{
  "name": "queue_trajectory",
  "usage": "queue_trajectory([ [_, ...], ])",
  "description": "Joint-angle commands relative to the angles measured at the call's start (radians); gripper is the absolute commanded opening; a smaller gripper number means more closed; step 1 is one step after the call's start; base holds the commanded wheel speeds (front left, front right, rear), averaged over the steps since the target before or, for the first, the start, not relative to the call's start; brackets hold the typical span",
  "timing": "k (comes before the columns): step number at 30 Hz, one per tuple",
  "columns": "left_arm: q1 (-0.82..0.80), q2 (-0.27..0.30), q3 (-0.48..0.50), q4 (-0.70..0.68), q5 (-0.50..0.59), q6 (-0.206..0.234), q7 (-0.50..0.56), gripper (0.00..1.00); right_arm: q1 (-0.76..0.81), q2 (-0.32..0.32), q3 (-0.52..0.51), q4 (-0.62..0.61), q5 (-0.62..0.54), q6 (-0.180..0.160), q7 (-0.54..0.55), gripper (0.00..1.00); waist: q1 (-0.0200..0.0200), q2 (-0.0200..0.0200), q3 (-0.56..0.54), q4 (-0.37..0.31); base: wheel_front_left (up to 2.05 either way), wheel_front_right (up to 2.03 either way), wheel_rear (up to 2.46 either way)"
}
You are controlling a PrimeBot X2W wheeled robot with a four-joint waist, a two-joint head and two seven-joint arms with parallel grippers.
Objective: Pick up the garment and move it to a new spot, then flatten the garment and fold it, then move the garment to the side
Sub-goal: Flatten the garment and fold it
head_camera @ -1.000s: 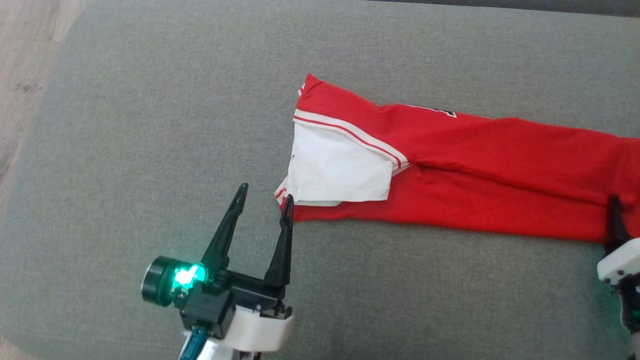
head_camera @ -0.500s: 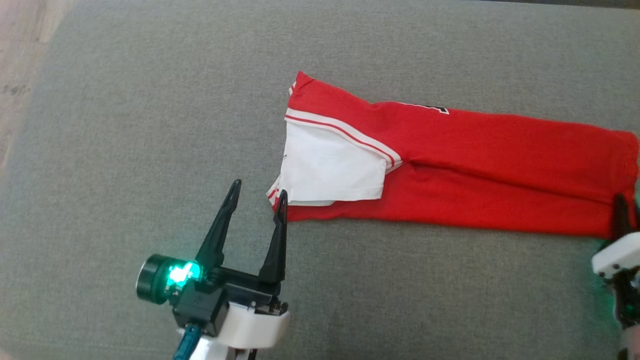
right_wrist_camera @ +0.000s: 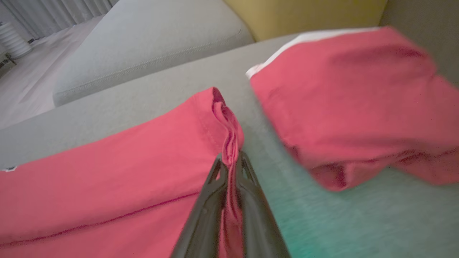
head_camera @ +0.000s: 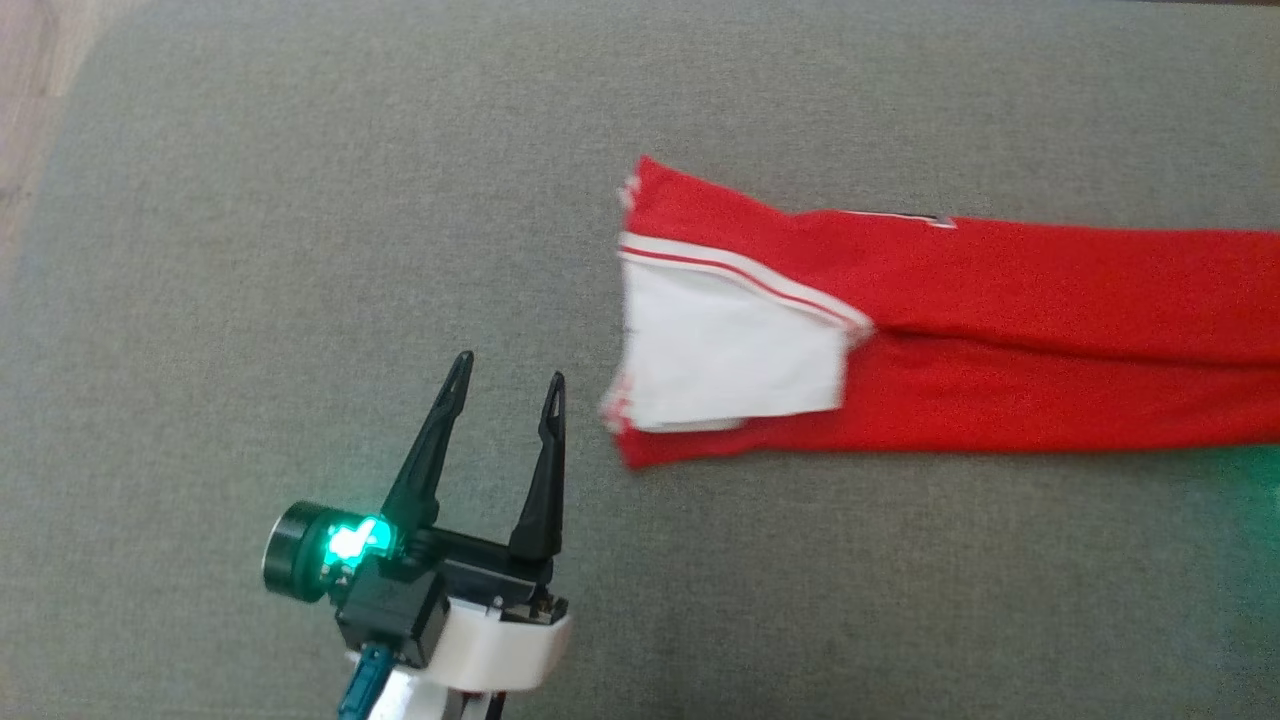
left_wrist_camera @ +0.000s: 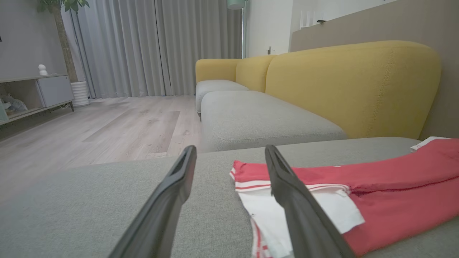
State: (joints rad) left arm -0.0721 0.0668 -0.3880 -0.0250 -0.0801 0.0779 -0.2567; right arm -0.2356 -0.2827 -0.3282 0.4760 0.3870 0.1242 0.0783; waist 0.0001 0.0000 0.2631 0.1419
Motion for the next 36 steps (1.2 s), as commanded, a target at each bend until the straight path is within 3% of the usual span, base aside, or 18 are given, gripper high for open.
queue_trajectory([
  [1, -0.007, -0.008, 0.036, -0.034, 0.009, -0.004, -0.005, 1.00, -0.008, -0.060, -0.007, -0.050, -0.002, 0.007, -0.001, 0.00, -0.0001, 0.0000, -0.003, -0.005, 0.00, 0.00, 0.00],
  [4, -0.006, -0.010, 0.040, -0.033, 0.012, -0.009, -0.005, 1.00, -0.016, -0.100, -0.031, -0.117, 0.008, 0.007, 0.025, 0.00, -0.0001, 0.0000, -0.009, -0.012, 0.00, 0.00, 0.00],
  [7, -0.002, -0.011, 0.046, -0.031, 0.013, -0.013, -0.005, 1.00, -0.027, -0.097, -0.019, -0.236, 0.035, 0.007, 0.057, 0.00, -0.0001, 0.0000, -0.016, -0.018, 0.00, 0.00, 0.00],
  [13, 0.001, -0.014, 0.039, -0.019, 0.009, -0.024, -0.005, 1.00, -0.034, 0.001, 0.133, -0.512, 0.088, 0.007, 0.127, 0.00, -0.0001, 0.0000, -0.027, -0.011, 0.00, 0.00, 0.00],
  [16, -0.004, -0.015, 0.029, -0.014, 0.004, -0.032, -0.005, 1.00, -0.039, 0.082, 0.280, -0.607, 0.070, 0.007, 0.158, 0.00, -0.0001, 0.0000, -0.019, 0.010, 0.00, 0.00, 0.00],
  [21, -0.009, -0.016, 0.023, -0.006, -0.001, -0.033, -0.005, 1.00, -0.055, 0.149, 0.432, -0.597, 0.058, 0.007, 0.164, 0.00, -0.0001, 0.0000, -0.010, 0.037, 0.00, 0.00, 0.00],
  [32, -0.025, -0.016, 0.001, -0.003, -0.027, -0.018, -0.005, 1.00, -0.091, 0.214, 0.727, -0.354, 0.058, 0.007, 0.105, 0.00, -0.0001, 0.0000, 0.004, 0.086, 0.00, 0.00, 0.00],
  [33, -0.025, -0.016, 0.002, -0.004, -0.027, -0.017, -0.005, 1.00, -0.093, 0.217, 0.737, -0.340, 0.063, 0.007, 0.096, 0.13, -0.0001, 0.0000, 0.004, 0.086, 0.00, 0.00, 0.00],
  [34, -0.025, -0.016, 0.003, -0.005, -0.027, -0.015, -0.005, 1.00, -0.095, 0.220, 0.746, -0.331, 0.072, 0.007, 0.083, 0.75, -0.0001, 0.0000, 0.005, 0.086, 0.00, 0.00, 0.00],
  [35, -0.025, -0.016, 0.003, -0.006, -0.028, -0.013, -0.005, 1.00, -0.096, 0.223, 0.747, -0.324, 0.084, 0.007, 0.067, 1.00, -0.0001, 0.0000, 0.004, 0.086, 0.00, 0.00, 0.00],
  [36, -0.025, -0.016, 0.004, -0.007, -0.028, -0.012, -0.005, 1.00, -0.098, 0.225, 0.747, -0.320, 0.096, 0.007, 0.050, 1.00, -0.0001, 0.0000, 0.003, 0.085, 0.00, 0.00, 0.00],
])
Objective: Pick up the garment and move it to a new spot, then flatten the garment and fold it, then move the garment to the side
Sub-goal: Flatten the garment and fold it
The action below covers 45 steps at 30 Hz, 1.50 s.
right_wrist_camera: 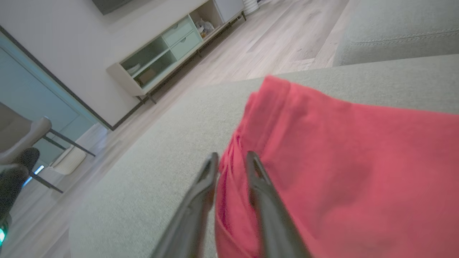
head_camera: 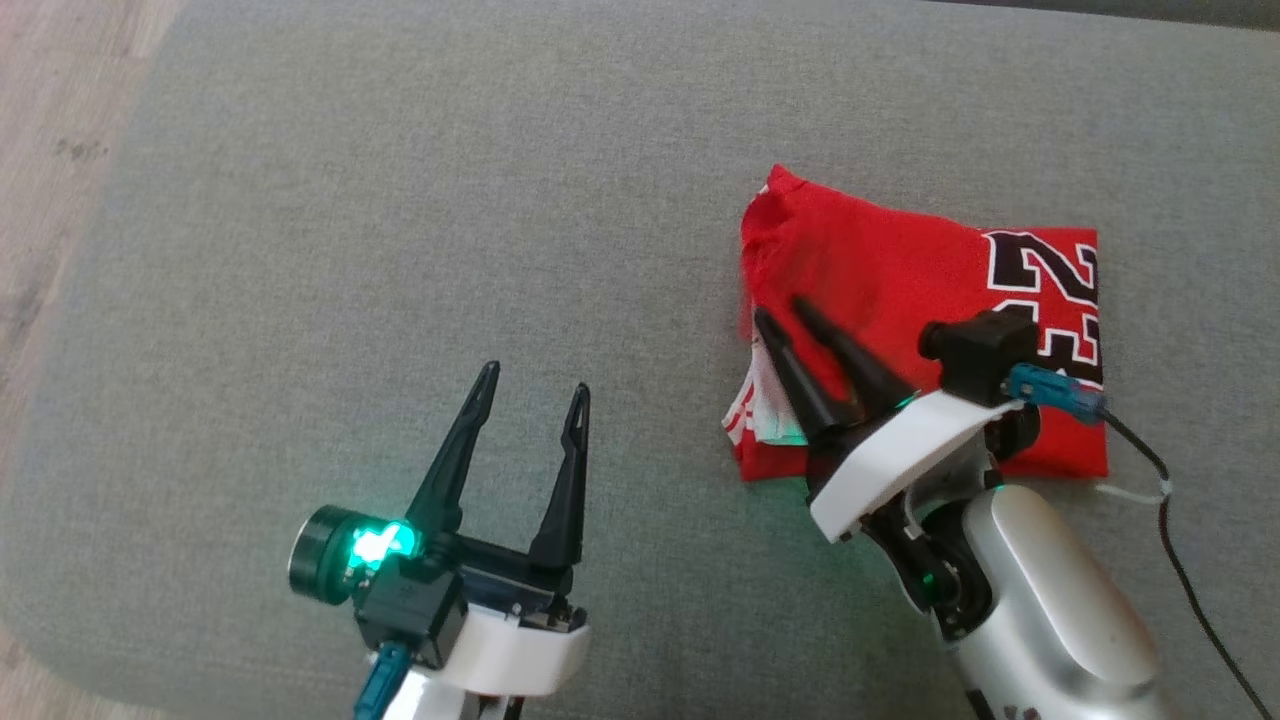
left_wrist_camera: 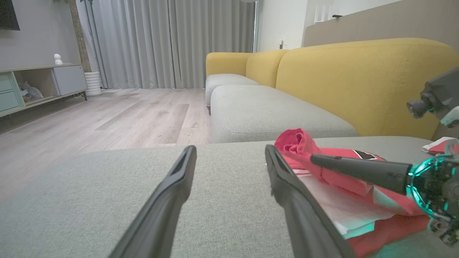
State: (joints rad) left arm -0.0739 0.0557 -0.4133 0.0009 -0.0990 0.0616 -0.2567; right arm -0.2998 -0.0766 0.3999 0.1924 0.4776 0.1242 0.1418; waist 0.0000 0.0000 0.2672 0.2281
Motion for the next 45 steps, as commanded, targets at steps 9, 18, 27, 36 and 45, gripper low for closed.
queue_trajectory([
  [9, -0.002, -0.005, 0.070, -0.044, -0.044, 0.037, -0.005, 1.00, -0.008, -0.085, -0.067, -0.120, -0.011, 0.007, -0.211, 1.00, 0.0000, 0.0000, -0.058, -0.032, 0.00, 0.00, 0.00],
  [18, 0.062, -0.005, 0.142, -0.048, -0.055, 0.061, -0.005, 1.00, 0.189, -0.184, -0.277, -0.134, -0.089, 0.007, -0.401, 1.00, 0.0000, 0.0000, -0.157, -0.083, 0.00, 0.00, 0.00],
  [27, 0.163, -0.005, 0.174, -0.007, -0.036, 0.049, -0.005, 1.00, 0.381, -0.118, -0.326, -0.115, -0.216, 0.007, -0.403, 1.00, 0.0000, 0.0000, -0.256, -0.127, 0.00, 0.00, 0.00],
  [36, 0.208, -0.005, 0.191, 0.053, -0.025, 0.014, -0.005, 1.00, 0.440, -0.084, -0.328, -0.086, -0.252, 0.007, -0.403, 1.00, 0.0000, 0.0000, -0.315, -0.137, 0.00, 0.00, 0.00],
  [45, 0.220, -0.005, 0.197, 0.095, -0.018, 0.005, -0.005, 1.00, 0.461, -0.069, -0.329, -0.081, -0.260, 0.007, -0.403, 1.00, 0.0000, 0.0000, -0.346, -0.139, 0.00, 0.00, 0.00],
])
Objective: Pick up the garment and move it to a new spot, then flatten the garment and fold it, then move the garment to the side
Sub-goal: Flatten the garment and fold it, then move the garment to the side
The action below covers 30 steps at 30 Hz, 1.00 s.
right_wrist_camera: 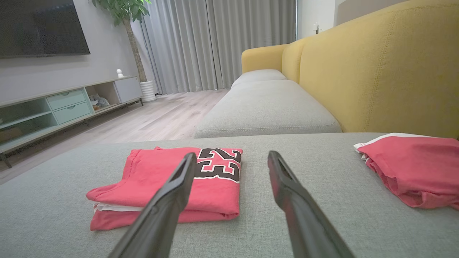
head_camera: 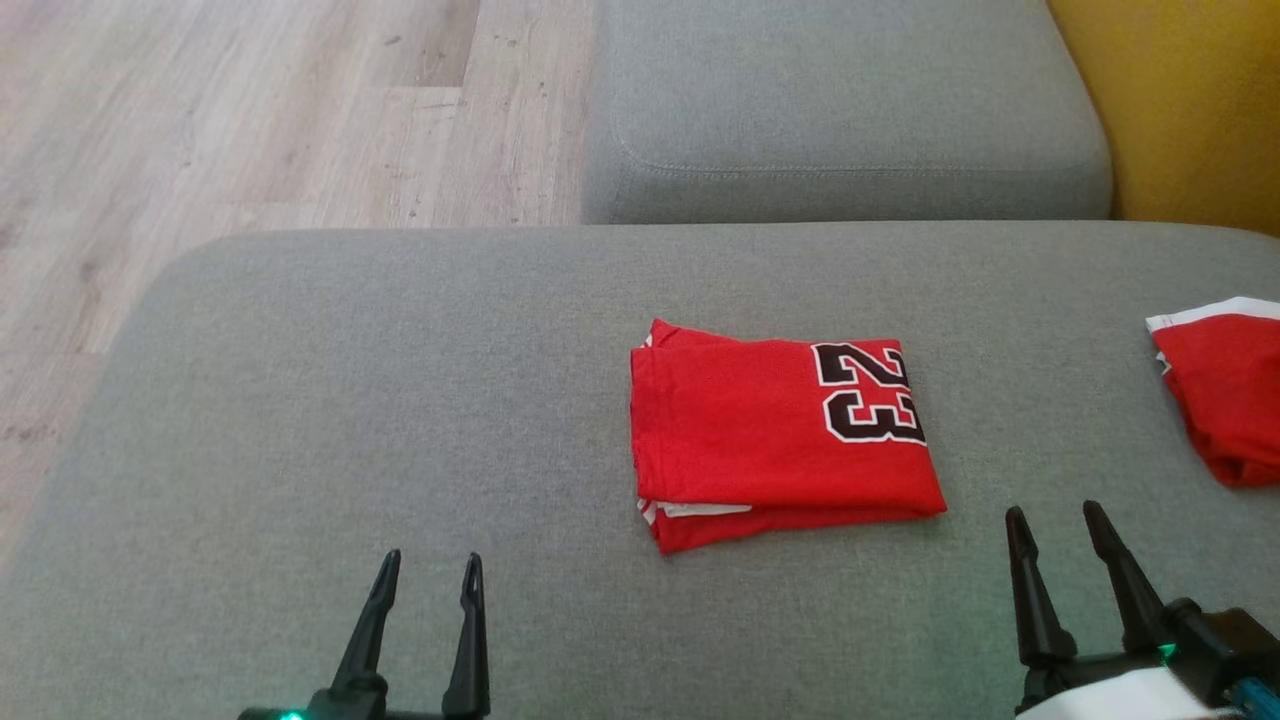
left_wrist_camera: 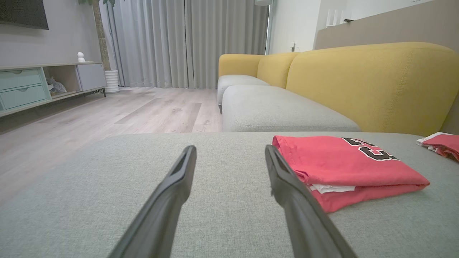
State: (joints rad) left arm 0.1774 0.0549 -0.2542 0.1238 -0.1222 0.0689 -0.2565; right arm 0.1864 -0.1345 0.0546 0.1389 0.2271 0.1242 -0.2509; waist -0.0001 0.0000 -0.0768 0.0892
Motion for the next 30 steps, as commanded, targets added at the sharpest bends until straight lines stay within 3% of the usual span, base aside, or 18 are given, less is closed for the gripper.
queue_trajectory([
  [1, -0.030, -0.005, 0.038, -0.025, 0.007, -0.003, -0.005, 1.00, -0.024, -0.010, 0.017, -0.027, -0.011, 0.007, -0.011, 1.00, 0.0001, 0.0000, -0.004, 0.000, 0.00, 0.00, 0.00],
  [30, -0.032, -0.005, 0.045, -0.059, -0.025, -0.010, -0.005, 1.00, -0.036, -0.016, 0.035, -0.004, -0.020, 0.007, -0.011, 1.00, 0.0001, 0.0000, 0.034, 0.010, 0.00, 0.00, 0.00],
])
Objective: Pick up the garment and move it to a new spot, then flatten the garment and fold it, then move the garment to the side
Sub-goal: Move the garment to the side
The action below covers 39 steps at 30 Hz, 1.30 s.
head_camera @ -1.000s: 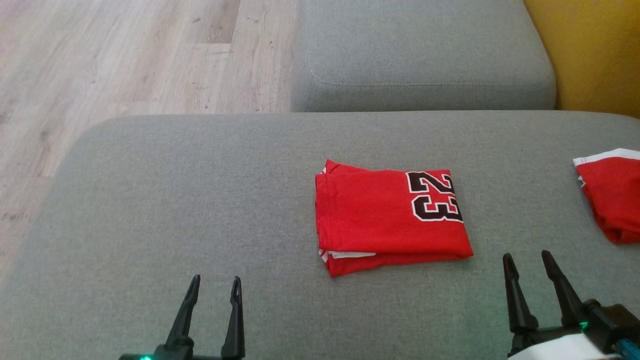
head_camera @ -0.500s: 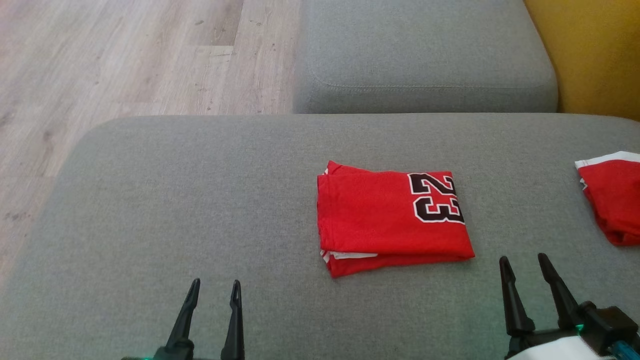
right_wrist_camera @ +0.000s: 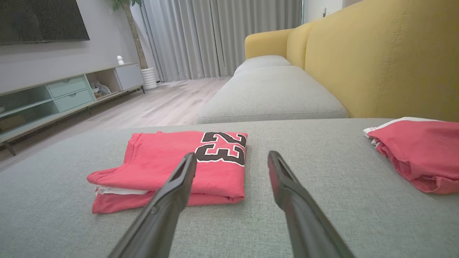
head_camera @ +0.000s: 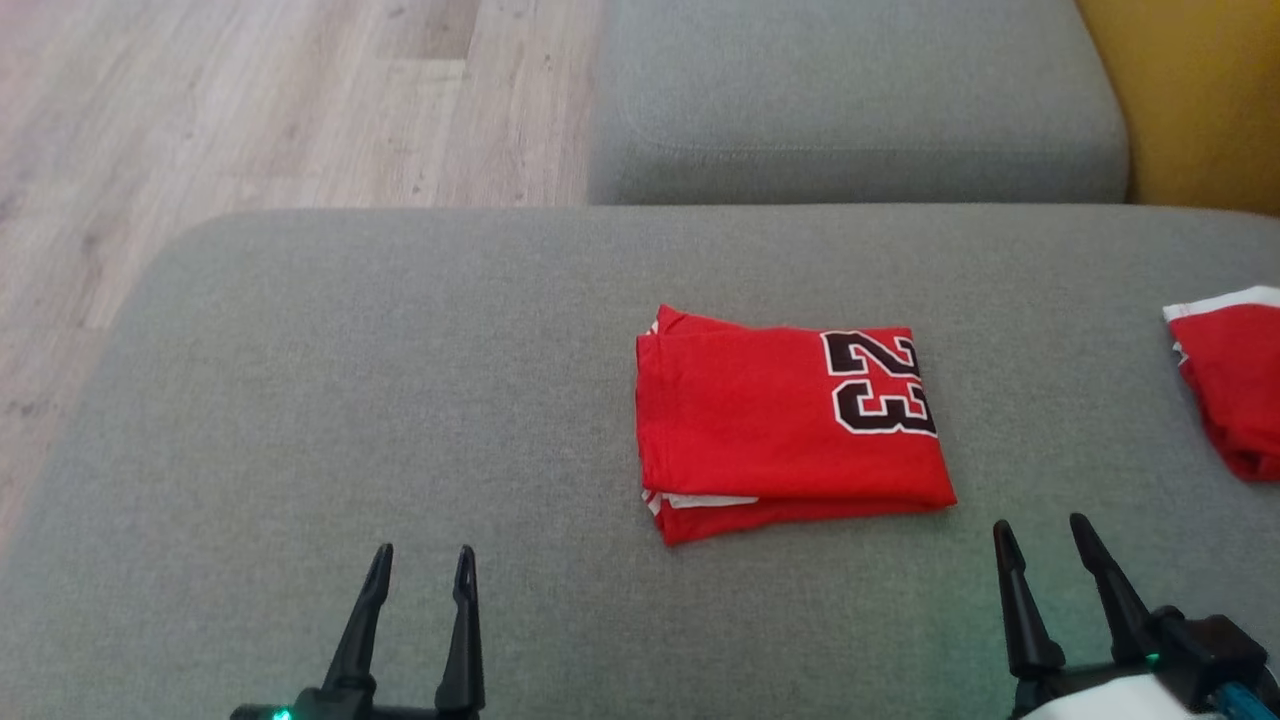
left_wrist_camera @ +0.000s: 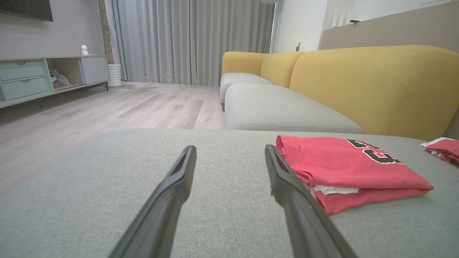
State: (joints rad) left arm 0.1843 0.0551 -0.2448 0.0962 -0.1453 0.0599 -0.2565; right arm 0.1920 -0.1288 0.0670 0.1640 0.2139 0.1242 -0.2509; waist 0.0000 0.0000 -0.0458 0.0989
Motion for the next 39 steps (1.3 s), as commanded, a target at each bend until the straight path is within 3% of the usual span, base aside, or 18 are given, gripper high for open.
queue_trajectory([
  [1, -0.041, -0.005, 0.033, -0.037, -0.001, -0.003, -0.005, 1.00, -0.049, -0.026, 0.023, -0.025, -0.006, 0.007, -0.011, 1.00, 0.0000, 0.0000, 0.010, 0.001, 0.00, 0.00, 0.00],
  [6, -0.053, -0.005, 0.025, -0.064, 0.000, -0.009, -0.005, 1.00, -0.100, -0.053, 0.023, 0.050, 0.013, 0.007, -0.011, 1.00, 0.0000, 0.0000, 0.041, 0.014, 0.00, 0.00, 0.00],
  [11, -0.075, -0.005, 0.020, -0.081, 0.008, 0.006, -0.005, 1.00, -0.211, -0.110, 0.068, 0.206, 0.054, 0.007, -0.006, 1.00, 0.0000, 0.0000, 0.085, 0.031, 0.00, 0.00, 0.00],
  [18, -0.123, -0.005, -0.001, -0.105, 0.015, 0.006, -0.005, 1.00, -0.425, -0.163, 0.073, 0.377, 0.198, 0.007, 0.157, 1.00, 0.0000, 0.0000, 0.161, 0.060, 0.00, 0.00, 0.00],
  [27, -0.168, -0.005, -0.032, -0.124, 0.001, 0.005, -0.005, 1.00, -0.558, -0.192, 0.188, 0.444, 0.417, 0.007, 0.339, 1.00, 0.0000, 0.0000, 0.228, 0.095, 0.00, 0.00, 0.00],
  [28, -0.170, -0.005, -0.034, -0.124, -0.001, 0.007, -0.005, 1.00, -0.563, -0.197, 0.205, 0.447, 0.435, 0.007, 0.350, 0.84, 0.0000, 0.0000, 0.232, 0.096, 0.00, 0.00, 0.00],
  [29, -0.172, -0.005, -0.036, -0.124, -0.001, 0.009, -0.005, 1.00, -0.569, -0.204, 0.222, 0.451, 0.448, 0.007, 0.358, 0.45, 0.0000, 0.0000, 0.236, 0.096, 0.00, 0.00, 0.00],
  [30, -0.174, -0.005, -0.038, -0.124, -0.002, 0.011, -0.005, 1.00, -0.575, -0.212, 0.234, 0.453, 0.460, 0.007, 0.358, 0.35, 0.0000, 0.0000, 0.240, 0.095, 0.00, 0.00, 0.00],
  [31, -0.176, -0.005, -0.039, -0.125, -0.002, 0.014, -0.005, 1.00, -0.582, -0.220, 0.245, 0.452, 0.468, 0.007, 0.350, 0.00, 0.0000, 0.0000, 0.244, 0.093, 0.00, 0.00, 0.00],
  [39, -0.193, -0.005, -0.033, -0.140, -0.009, 0.029, -0.005, 1.00, -0.647, -0.334, 0.295, 0.427, 0.478, 0.007, 0.322, 0.00, 0.0000, 0.0000, 0.289, 0.023, 0.00, 0.00, 0.00],
])
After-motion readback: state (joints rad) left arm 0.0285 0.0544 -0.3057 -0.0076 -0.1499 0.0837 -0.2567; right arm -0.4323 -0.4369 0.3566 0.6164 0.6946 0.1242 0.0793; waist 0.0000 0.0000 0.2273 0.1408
